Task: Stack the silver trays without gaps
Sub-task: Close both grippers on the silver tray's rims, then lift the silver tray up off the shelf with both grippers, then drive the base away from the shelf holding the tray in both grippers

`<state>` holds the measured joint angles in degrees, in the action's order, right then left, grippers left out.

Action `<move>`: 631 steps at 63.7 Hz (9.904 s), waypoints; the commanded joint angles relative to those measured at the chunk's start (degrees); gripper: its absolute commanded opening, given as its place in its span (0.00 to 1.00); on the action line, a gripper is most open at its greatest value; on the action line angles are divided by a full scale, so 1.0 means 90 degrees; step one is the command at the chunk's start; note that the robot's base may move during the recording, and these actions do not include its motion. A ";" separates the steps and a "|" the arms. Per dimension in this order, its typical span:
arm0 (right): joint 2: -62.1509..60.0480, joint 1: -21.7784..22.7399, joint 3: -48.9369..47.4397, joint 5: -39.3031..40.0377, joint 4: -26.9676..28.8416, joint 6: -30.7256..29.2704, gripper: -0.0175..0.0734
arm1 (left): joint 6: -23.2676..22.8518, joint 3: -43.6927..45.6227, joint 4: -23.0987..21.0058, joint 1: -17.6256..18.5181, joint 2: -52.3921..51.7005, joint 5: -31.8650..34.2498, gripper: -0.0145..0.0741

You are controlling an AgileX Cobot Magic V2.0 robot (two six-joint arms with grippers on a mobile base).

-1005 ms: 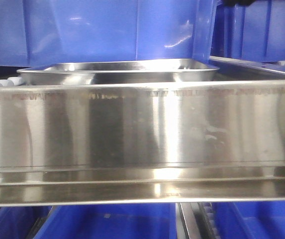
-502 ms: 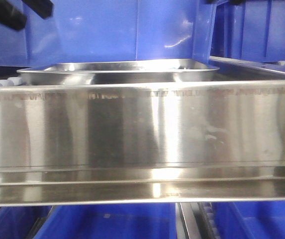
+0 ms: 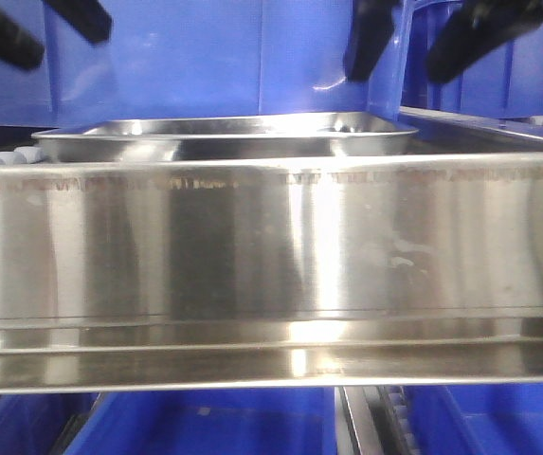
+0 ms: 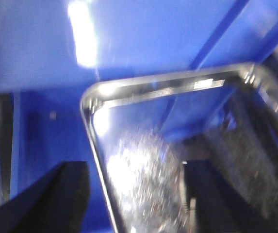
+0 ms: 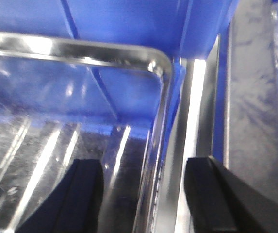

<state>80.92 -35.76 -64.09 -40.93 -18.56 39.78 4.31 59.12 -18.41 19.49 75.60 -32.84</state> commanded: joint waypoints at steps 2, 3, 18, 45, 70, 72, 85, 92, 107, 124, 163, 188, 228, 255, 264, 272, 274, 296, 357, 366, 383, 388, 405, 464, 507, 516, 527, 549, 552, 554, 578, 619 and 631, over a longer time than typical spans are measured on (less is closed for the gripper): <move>0.0151 0.0036 -0.0054 0.0032 -0.0036 0.0018 0.50 | 0.0003 0.0053 0.0018 -0.0024 0.0228 -0.0145 0.62; 0.0192 0.0036 -0.0054 0.0032 -0.0036 0.0018 0.50 | 0.0003 0.0053 0.0018 -0.0024 0.0274 -0.0157 0.63; 0.0454 0.0104 -0.0054 0.0032 -0.0036 0.0018 0.50 | -0.0054 0.0053 -0.0106 -0.0024 0.0688 -0.0080 0.64; 0.0574 0.0464 -0.0054 0.0033 0.0000 0.0018 0.50 | -0.0054 0.0053 -0.0085 -0.0024 0.1035 -0.0064 0.64; 0.0599 0.0394 -0.0054 0.0135 0.0193 0.0018 0.49 | -0.0054 0.0053 -0.0042 -0.0024 0.1035 -0.0026 0.64; 0.0613 0.0380 -0.0054 0.0135 0.0193 0.0018 0.48 | -0.0054 0.0053 -0.0042 -0.0024 0.1035 -0.0026 0.64; 0.0780 0.0338 -0.0054 0.0135 0.0193 -0.0057 0.38 | -0.0054 0.0053 -0.0042 -0.0024 0.1035 -0.0026 0.64; 0.0859 0.0282 -0.0054 0.0135 0.0267 -0.0098 0.38 | -0.0054 0.0053 -0.0028 -0.0024 0.1035 -0.0039 0.64; 0.0896 0.0209 -0.0054 0.0237 0.0312 -0.0098 0.38 | -0.0085 0.0053 0.0089 -0.0051 0.1035 -0.0063 0.64; 0.0896 0.0209 -0.0054 0.0172 0.0321 -0.0098 0.38 | -0.0207 0.0053 0.0121 -0.0060 0.1035 -0.0100 0.43; 0.0896 0.0209 -0.0054 0.0108 0.0321 -0.0098 0.11 | -0.0218 0.0053 0.0096 -0.0060 0.1035 -0.0246 0.14; 0.0603 0.0209 -0.0080 0.0032 0.0321 -0.0098 0.11 | -0.0513 0.0117 0.0252 -0.0060 0.0710 -0.0138 0.14; 0.0179 -0.0575 -0.1335 -0.0749 -0.0962 0.0401 0.11 | -0.0719 0.0474 0.0525 -0.0060 -0.0613 0.0207 0.14; 0.0094 -0.0620 -0.2021 -0.1045 -0.1184 0.0394 0.11 | -0.0719 0.1405 0.0599 -0.0060 -0.0613 -0.0243 0.14; -0.0065 -0.0620 -0.2048 -0.1058 -0.1198 0.0394 0.11 | -0.0719 0.1447 0.0599 -0.0060 -0.0613 -0.0231 0.14; -0.0190 -0.0620 -0.2053 -0.0937 -0.1297 0.0394 0.11 | -0.0719 0.1447 0.0599 -0.0060 -0.0613 -0.0175 0.14; -0.0237 -0.0620 -0.2053 -0.0867 -0.1313 0.0394 0.11 | -0.0719 0.1447 0.0599 -0.0060 -0.0613 -0.0122 0.14; -0.0250 -0.0620 -0.2053 -0.0716 -0.1553 0.0394 0.11 | -0.0719 0.1447 0.0587 -0.0060 -0.0768 0.0095 0.14; -0.0250 -0.0620 -0.2053 0.0171 -0.1567 0.0394 0.11 | -0.0719 0.1447 0.0790 -0.0060 -0.0829 0.0437 0.14; -0.0250 -0.0620 -0.2053 0.0171 -0.1567 0.0394 0.11 | -0.0719 0.1447 0.0790 -0.0060 -0.0829 0.0437 0.14; -0.0250 -0.0620 -0.2053 0.0171 -0.1567 0.0394 0.11 | -0.0719 0.1447 0.0790 -0.0060 -0.0829 0.0437 0.14; -0.0250 -0.0620 -0.2053 0.0171 -0.1567 0.0394 0.11 | -0.0719 0.1447 0.0790 -0.0060 -0.0829 0.0437 0.14; -0.0250 -0.0620 -0.2053 0.0171 -0.1567 0.0394 0.11 | -0.0719 0.1447 0.0790 -0.0060 -0.0829 0.0437 0.14; -0.0250 -0.0620 -0.2053 0.0181 -0.1567 0.0394 0.11 | -0.0719 0.1447 0.0790 -0.0060 -0.0829 0.0437 0.14; -0.0250 -0.0620 -0.2053 0.0181 -0.1567 0.0394 0.11 | -0.0719 0.1447 0.0790 -0.0060 -0.0829 0.0437 0.14; -0.0250 -0.0620 -0.2053 0.0181 -0.1567 0.0394 0.11 | -0.0719 0.1447 0.0790 -0.0060 -0.0829 0.0437 0.14; -0.0250 -0.0620 -0.2053 0.0181 -0.1567 0.0394 0.11 | -0.0719 0.1447 0.0790 -0.0060 -0.0829 0.0437 0.14; -0.0250 -0.0620 -0.2053 0.0181 -0.1567 0.0394 0.11 | -0.0719 0.1447 0.0790 -0.0060 -0.0829 0.0437 0.14; -0.0250 -0.0620 -0.2053 0.0181 -0.1567 0.0394 0.11 | -0.0719 0.1447 0.0790 -0.0060 -0.0829 0.0437 0.14; -0.0250 -0.0620 -0.2053 0.0181 -0.1567 0.0394 0.11 | -0.0719 0.1447 0.0790 -0.0060 -0.0829 0.0437 0.14; -0.0250 -0.0620 -0.2053 0.0181 -0.1567 0.0394 0.11 | -0.0719 0.1447 0.0790 -0.0060 -0.0829 0.0437 0.14; -0.0250 -0.0620 -0.2053 0.0181 -0.1567 0.0394 0.11 | -0.0719 0.1447 0.0790 -0.0060 -0.0829 0.0437 0.14; -0.0250 -0.0620 -0.2053 0.0181 -0.1567 0.0394 0.11 | -0.0719 0.1447 0.0790 -0.0060 -0.0829 0.0437 0.14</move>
<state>79.16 -41.09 -82.09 -43.78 -32.00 44.26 -2.61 71.31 -9.27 18.70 68.87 -30.74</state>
